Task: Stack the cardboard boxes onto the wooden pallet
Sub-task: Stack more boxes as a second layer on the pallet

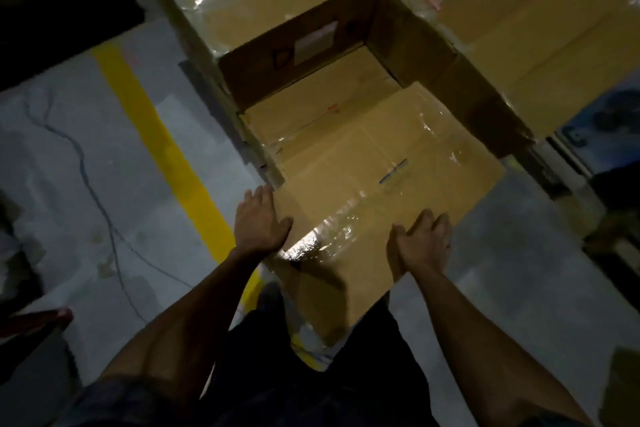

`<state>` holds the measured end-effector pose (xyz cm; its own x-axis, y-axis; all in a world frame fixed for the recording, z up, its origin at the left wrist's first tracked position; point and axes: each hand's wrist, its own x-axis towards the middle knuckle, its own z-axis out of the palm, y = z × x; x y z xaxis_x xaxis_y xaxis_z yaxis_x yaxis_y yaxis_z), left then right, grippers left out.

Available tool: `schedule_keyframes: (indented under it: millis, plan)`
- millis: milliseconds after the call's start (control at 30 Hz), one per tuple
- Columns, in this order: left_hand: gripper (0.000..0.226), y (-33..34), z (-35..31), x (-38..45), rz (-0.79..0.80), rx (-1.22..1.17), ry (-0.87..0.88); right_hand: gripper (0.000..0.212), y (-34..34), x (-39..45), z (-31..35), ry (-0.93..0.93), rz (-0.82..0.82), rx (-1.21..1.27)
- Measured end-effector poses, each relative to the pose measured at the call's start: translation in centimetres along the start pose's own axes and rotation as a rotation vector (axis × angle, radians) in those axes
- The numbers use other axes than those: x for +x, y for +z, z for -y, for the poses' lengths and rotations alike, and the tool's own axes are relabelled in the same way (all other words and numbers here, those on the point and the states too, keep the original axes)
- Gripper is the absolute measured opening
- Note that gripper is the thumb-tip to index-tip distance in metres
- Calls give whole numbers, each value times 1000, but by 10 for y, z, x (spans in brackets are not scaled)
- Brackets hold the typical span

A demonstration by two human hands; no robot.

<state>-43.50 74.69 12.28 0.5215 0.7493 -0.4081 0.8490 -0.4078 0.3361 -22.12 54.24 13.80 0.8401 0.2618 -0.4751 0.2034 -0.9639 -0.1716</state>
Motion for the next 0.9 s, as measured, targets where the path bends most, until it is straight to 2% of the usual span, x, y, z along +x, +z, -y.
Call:
schedule_keyframes:
  millis: [100, 233, 333, 467, 600, 767, 900]
  plan:
    - [73, -13, -2, 19, 53, 57, 168, 79, 18, -36, 4, 77, 12, 88]
    - [76, -14, -13, 39, 149, 56, 295, 87, 31, -57, 11, 148, 28, 202]
    - [78, -10, -24, 54, 215, 29, 326, 97, 35, -56, 16, 195, 11, 312]
    - [92, -6, -44, 70, 232, 30, 324, 108, 37, -47, 20, 279, -41, 426]
    - [94, -2, -67, 91, 243, 15, 311, 116, 37, -32, 19, 342, -121, 560]
    - [101, 2, -88, 121, 296, -118, 257, 126, 36, -17, 20, 441, -151, 700]
    - [106, -1, -95, 139, 396, -204, 220, 128, 38, -15, 21, 486, -181, 797]
